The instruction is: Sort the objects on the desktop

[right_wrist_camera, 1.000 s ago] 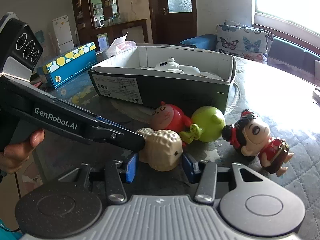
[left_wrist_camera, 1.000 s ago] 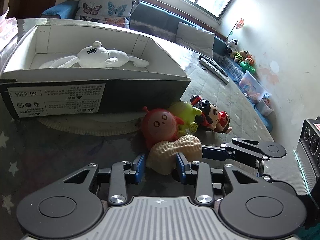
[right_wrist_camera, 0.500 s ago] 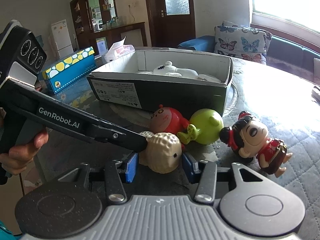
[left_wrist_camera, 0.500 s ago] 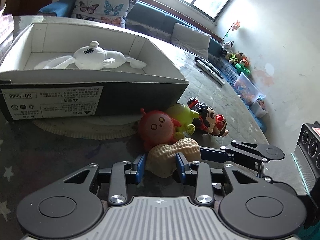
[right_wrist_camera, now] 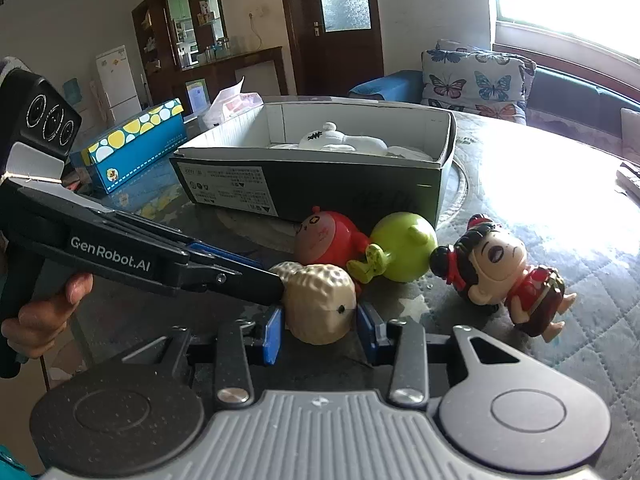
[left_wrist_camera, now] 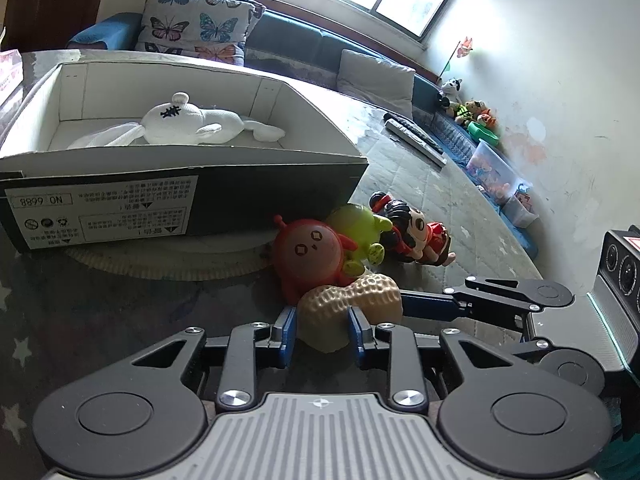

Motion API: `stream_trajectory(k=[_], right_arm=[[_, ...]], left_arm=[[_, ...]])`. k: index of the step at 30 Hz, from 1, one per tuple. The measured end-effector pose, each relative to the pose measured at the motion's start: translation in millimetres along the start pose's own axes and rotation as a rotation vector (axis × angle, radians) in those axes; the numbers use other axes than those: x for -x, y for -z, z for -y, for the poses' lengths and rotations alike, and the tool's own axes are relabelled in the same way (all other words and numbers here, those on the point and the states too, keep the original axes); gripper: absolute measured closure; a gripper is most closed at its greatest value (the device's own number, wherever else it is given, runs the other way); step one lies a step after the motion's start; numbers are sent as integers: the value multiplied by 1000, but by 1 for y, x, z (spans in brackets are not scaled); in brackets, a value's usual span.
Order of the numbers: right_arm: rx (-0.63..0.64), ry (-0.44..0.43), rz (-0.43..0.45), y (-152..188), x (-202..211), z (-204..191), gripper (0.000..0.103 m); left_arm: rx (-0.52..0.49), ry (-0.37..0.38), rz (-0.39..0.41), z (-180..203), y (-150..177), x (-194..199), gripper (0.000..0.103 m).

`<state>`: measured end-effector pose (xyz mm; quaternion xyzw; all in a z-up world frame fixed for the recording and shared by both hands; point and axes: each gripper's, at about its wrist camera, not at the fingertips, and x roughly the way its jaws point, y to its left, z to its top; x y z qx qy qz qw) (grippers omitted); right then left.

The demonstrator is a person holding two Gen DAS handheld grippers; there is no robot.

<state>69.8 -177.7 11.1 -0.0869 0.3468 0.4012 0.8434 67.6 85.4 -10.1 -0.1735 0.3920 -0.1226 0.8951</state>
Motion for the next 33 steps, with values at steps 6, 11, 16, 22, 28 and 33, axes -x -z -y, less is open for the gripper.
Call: stream_trajectory(k=[6, 11, 16, 22, 28, 33], right_arm=[[-2, -7, -2, -2, -1, 2, 64], [33, 8, 4, -6, 0, 1, 54], [39, -14, 13, -7, -1, 3, 54], [100, -60, 21, -8, 4, -10, 53], [130, -81, -14, -3, 6, -17, 52], [151, -74, -32, 1, 8, -22, 51]], left_arm=[[31, 9, -17, -6, -2, -1, 68], [44, 11, -19, -8, 1, 1, 68], [55, 13, -17, -11, 2, 3, 69], [33, 6, -22, -12, 2, 2, 71], [32, -3, 0, -12, 0, 7, 71], [37, 3, 2, -12, 2, 10, 70]])
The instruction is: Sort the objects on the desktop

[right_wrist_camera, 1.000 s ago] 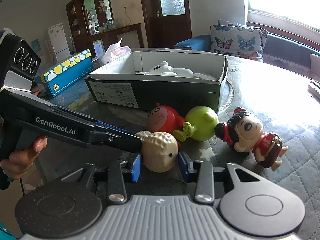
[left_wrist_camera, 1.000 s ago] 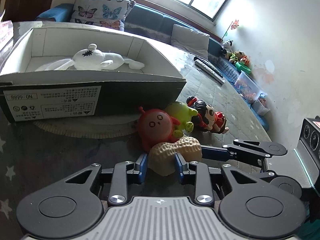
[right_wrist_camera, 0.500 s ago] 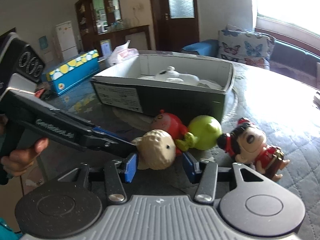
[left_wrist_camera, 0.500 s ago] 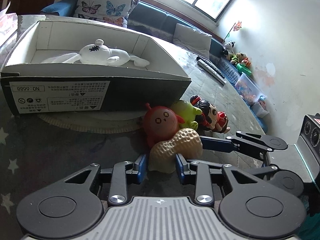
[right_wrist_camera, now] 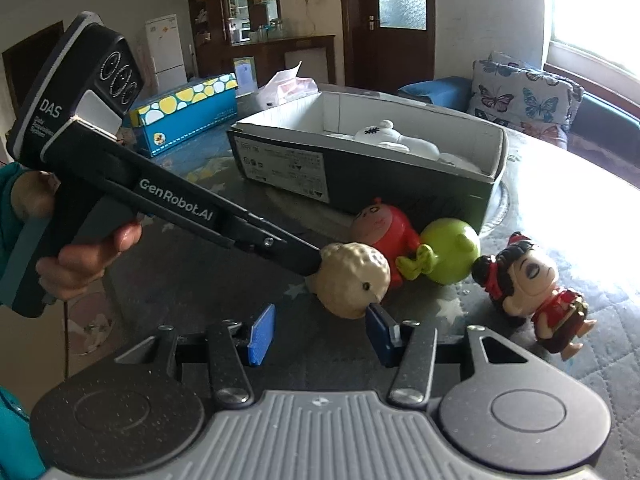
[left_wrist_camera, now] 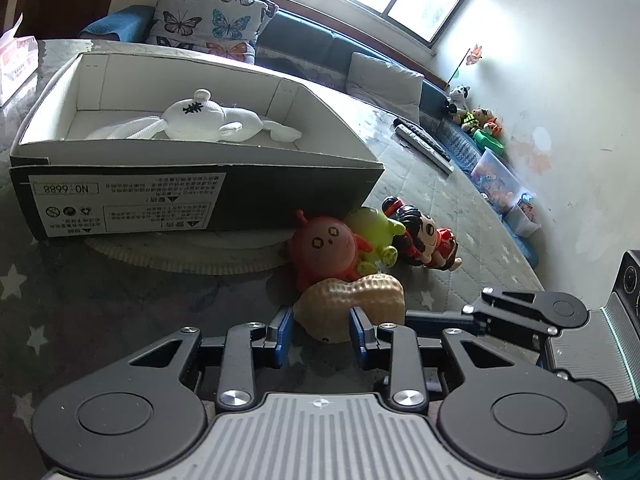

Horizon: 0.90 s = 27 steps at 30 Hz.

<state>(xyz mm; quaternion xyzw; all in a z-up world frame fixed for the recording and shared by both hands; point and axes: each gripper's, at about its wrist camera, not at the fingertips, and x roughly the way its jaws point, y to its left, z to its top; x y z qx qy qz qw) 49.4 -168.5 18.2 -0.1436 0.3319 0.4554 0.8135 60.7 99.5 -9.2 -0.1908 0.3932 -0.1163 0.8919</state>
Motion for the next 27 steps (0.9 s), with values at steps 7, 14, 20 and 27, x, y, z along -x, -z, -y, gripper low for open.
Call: stream_trajectory(k=[7, 14, 20, 27], right_arm=[[-5, 52, 38, -7, 5, 6, 34], [18, 34, 19, -12, -11, 7, 34], [38, 20, 8, -10, -10, 1, 34], [78, -15, -16, -5, -2, -13, 33]], left_arm=[[13, 13, -3, 0, 3, 3, 70], [70, -3, 0, -4, 8, 3, 70], [135, 28, -12, -10, 10, -1, 70], [178, 28, 17, -13, 5, -2, 70]])
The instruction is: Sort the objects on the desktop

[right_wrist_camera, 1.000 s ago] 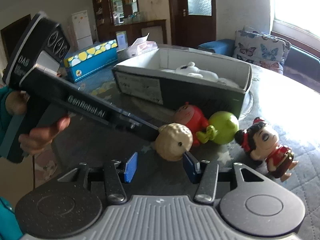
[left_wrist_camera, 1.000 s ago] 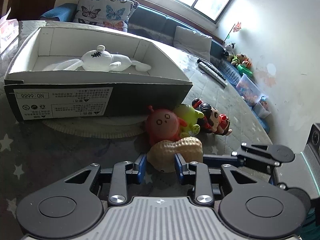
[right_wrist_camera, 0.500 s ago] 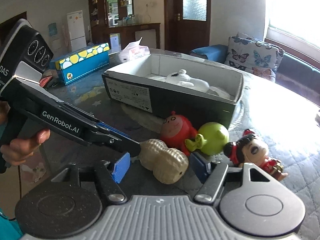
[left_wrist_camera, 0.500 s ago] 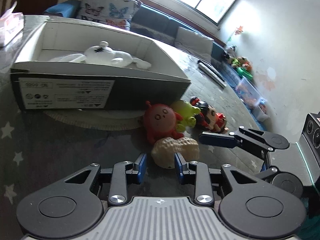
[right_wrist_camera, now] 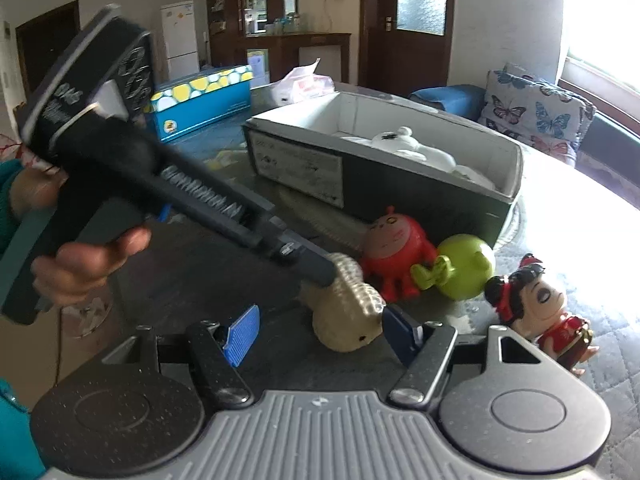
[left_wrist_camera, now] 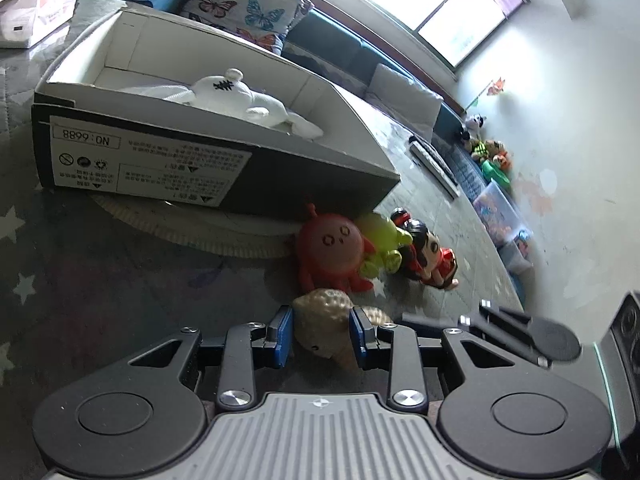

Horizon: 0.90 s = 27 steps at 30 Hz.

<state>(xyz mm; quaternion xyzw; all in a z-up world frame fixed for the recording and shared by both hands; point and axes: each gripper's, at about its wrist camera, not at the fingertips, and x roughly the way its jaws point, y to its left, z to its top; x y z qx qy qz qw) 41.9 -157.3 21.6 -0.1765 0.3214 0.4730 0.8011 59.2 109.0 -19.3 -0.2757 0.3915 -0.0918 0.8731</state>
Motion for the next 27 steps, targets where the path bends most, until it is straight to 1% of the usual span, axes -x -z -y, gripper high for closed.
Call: stream_trajectory(k=[3, 8, 13, 20, 23, 27], right_arm=[[-3, -33, -3, 0, 1, -2, 34], [-54, 3, 12, -4, 0, 6, 35], [-51, 16, 4, -7, -5, 6, 42], [-58, 52, 3, -4, -9, 7, 57], [-64, 60, 0, -3, -9, 9, 59], [-77, 62, 4, -1, -9, 10, 59]], left_arm=[[35, 9, 0, -4, -2, -1, 70], [46, 1, 2, -3, -2, -4, 69], [37, -7, -1, 0, -2, -5, 69], [46, -11, -6, 0, -1, -7, 66], [65, -10, -14, 1, -1, -10, 65], [82, -5, -14, 0, -1, -12, 65]])
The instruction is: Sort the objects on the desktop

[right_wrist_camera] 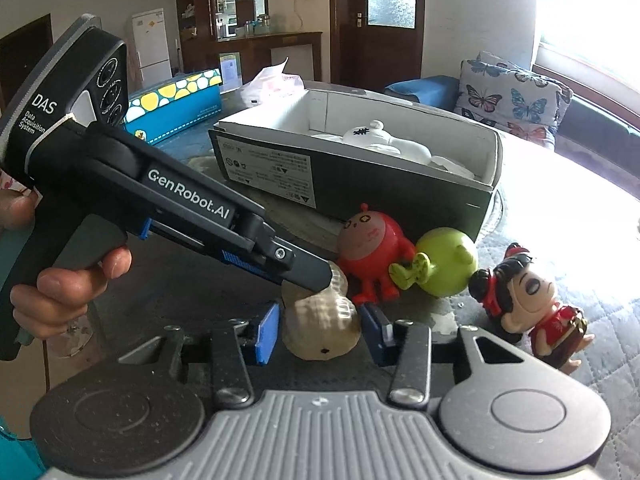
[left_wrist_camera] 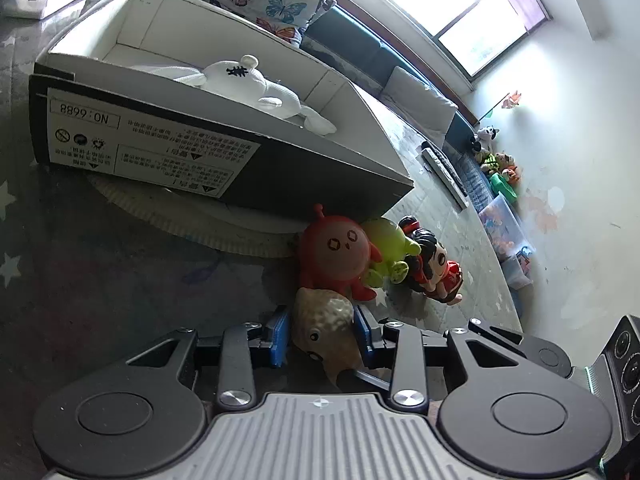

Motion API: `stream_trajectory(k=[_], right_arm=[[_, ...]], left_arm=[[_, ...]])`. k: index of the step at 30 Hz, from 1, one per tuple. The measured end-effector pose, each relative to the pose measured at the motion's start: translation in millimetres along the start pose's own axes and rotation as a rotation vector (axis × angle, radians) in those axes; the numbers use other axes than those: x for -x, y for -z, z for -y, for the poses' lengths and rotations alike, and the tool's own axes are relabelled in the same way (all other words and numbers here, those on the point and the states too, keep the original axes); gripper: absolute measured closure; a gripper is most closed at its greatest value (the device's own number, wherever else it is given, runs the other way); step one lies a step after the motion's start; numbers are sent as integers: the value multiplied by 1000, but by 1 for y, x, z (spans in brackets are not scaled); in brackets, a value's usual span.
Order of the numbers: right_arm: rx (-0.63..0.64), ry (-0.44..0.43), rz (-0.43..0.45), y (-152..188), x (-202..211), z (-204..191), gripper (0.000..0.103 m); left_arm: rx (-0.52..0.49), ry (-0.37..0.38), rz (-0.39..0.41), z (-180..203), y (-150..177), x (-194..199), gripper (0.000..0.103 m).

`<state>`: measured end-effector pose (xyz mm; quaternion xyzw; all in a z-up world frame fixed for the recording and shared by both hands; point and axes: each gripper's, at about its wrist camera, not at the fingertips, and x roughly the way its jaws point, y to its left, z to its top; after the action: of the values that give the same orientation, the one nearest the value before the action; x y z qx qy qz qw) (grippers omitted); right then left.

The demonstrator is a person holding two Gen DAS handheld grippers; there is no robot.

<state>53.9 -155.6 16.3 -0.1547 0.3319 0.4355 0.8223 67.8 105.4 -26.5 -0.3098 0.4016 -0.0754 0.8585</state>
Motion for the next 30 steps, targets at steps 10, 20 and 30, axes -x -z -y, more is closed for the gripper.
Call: stream_trajectory(k=[10, 20, 30], right_arm=[[3, 13, 1, 2, 3, -2, 59], [30, 51, 131, -29, 32, -2, 59], [-16, 125, 189, -89, 4, 42, 59]], left_arm=[[-13, 0, 14, 6, 4, 4, 66], [-123, 12, 127, 42, -31, 36, 66], [-205, 3, 166, 55, -106, 3, 67]])
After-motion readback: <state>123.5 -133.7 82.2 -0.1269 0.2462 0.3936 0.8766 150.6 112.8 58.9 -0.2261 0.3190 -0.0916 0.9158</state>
